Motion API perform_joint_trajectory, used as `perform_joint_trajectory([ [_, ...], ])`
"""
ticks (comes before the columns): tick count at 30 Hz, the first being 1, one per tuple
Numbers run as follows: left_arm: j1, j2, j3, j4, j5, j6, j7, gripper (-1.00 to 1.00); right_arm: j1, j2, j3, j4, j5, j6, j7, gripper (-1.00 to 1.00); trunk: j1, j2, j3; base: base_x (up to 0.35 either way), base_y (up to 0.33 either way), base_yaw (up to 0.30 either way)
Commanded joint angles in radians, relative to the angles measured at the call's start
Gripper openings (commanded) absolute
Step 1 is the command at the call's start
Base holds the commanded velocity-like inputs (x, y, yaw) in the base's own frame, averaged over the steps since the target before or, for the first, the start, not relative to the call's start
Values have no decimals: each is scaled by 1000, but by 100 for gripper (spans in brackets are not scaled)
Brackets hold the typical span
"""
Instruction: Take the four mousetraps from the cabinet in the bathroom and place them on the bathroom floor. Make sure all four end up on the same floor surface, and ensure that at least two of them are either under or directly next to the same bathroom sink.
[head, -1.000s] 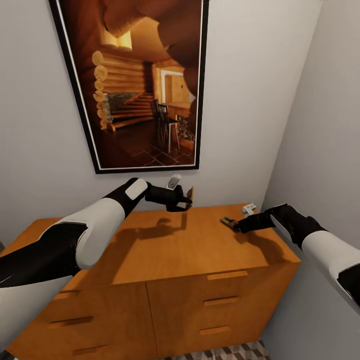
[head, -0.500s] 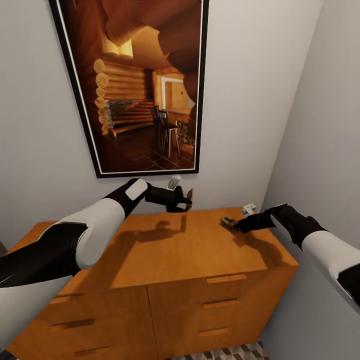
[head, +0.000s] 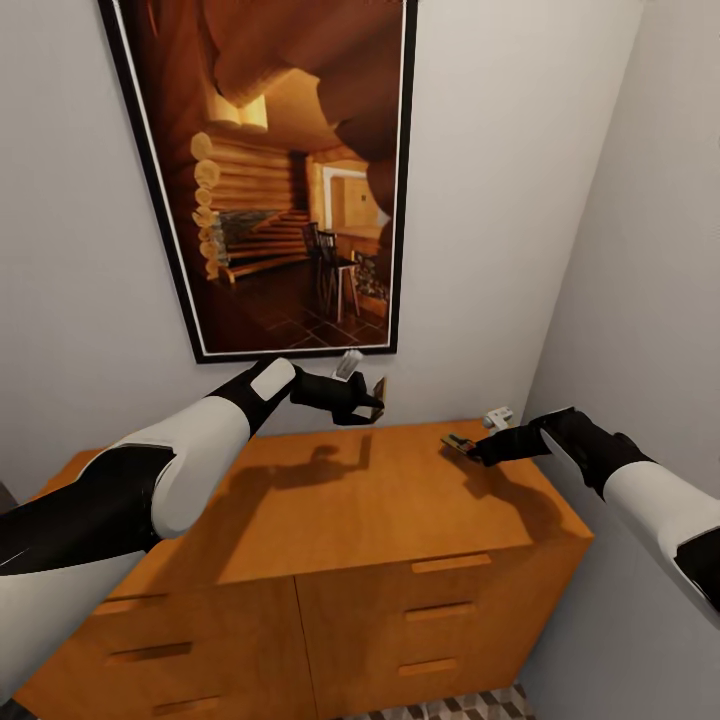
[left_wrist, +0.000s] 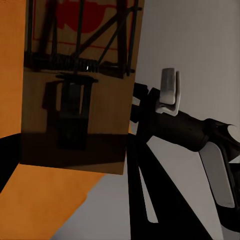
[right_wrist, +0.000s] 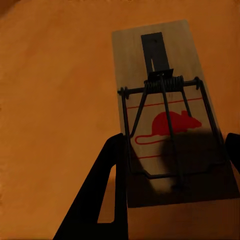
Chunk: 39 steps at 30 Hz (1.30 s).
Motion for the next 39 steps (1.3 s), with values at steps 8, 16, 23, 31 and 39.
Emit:
perform_joint_trajectory([
  [8,-1,0,-1,1,-16,-1,-8,-100,-1,-2,6,-1,-11,9,-1,-100,-31,55,25,0,0,0],
  [16,-1,0,-3,5,-17,-1,-7,-100,-1,-1,7,-1,-11,7,-1,-100,-61,111,60,-30,-4,46],
  [23,-1,0,-4,6,-17,-1,-7,-100,-1,0,8,-1,-11,7,-1,-100,-88,160,86,-263,-64,25],
  [31,-1,1,-4,6,-17,-1,-7,-100,-1,0,9,-1,-11,7,-1,-100,-119,216,115,-294,-75,40],
  [39,0,2,-4,5,-33,-1,-7,-100,-1,0,9,-1,-11,7,-1,-100,-134,244,136,-186,-52,122],
])
